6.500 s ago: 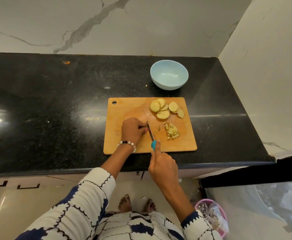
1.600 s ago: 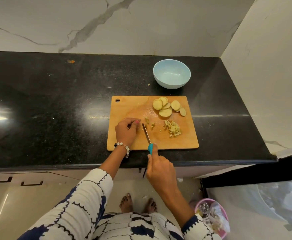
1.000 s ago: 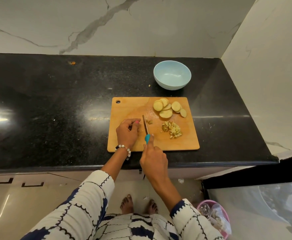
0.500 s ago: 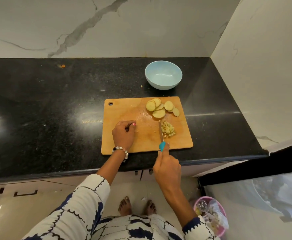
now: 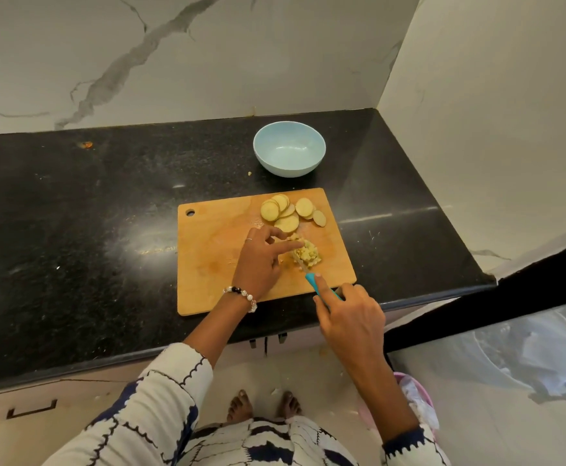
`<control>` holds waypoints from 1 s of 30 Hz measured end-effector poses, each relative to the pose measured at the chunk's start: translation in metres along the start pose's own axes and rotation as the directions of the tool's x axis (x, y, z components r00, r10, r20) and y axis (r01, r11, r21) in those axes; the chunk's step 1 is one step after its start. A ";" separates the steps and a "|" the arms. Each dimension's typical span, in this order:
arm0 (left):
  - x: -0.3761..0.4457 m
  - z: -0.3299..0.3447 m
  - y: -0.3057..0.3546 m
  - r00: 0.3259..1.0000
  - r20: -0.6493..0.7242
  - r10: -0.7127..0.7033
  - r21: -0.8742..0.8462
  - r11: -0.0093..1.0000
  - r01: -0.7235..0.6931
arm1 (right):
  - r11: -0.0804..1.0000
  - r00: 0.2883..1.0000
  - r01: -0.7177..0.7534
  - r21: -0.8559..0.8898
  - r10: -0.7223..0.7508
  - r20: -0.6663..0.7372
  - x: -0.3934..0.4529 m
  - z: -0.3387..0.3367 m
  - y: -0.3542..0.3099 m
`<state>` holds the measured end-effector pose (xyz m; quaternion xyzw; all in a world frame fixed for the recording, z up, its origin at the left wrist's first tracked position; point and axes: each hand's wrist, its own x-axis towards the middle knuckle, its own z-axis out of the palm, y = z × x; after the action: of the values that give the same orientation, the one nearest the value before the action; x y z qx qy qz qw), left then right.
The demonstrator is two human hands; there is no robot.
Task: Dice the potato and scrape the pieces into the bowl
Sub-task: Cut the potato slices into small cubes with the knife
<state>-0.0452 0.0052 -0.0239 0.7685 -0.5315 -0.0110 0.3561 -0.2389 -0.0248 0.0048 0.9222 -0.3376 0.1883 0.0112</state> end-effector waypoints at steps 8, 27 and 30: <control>0.021 0.003 -0.015 0.958 -0.044 -0.284 0.022 0.958 0.285 | 0.939 0.988 -0.155 0.309 0.154 0.025 0.002 -0.001 0.023; 0.084 0.006 -0.028 0.846 0.127 -0.518 -0.075 0.845 0.529 | 0.147 0.785 -0.553 0.820 0.421 0.454 0.047 0.024 0.014; 0.084 0.004 -0.032 0.837 0.139 -0.529 -0.114 0.831 0.544 | 0.117 0.777 -0.562 0.819 0.414 0.474 0.048 0.026 0.014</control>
<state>0.0152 -0.0602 -0.0142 0.8564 -0.3094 -0.1890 0.3675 -0.2052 -0.0695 -0.0040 0.5946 -0.4454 0.2803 -0.6078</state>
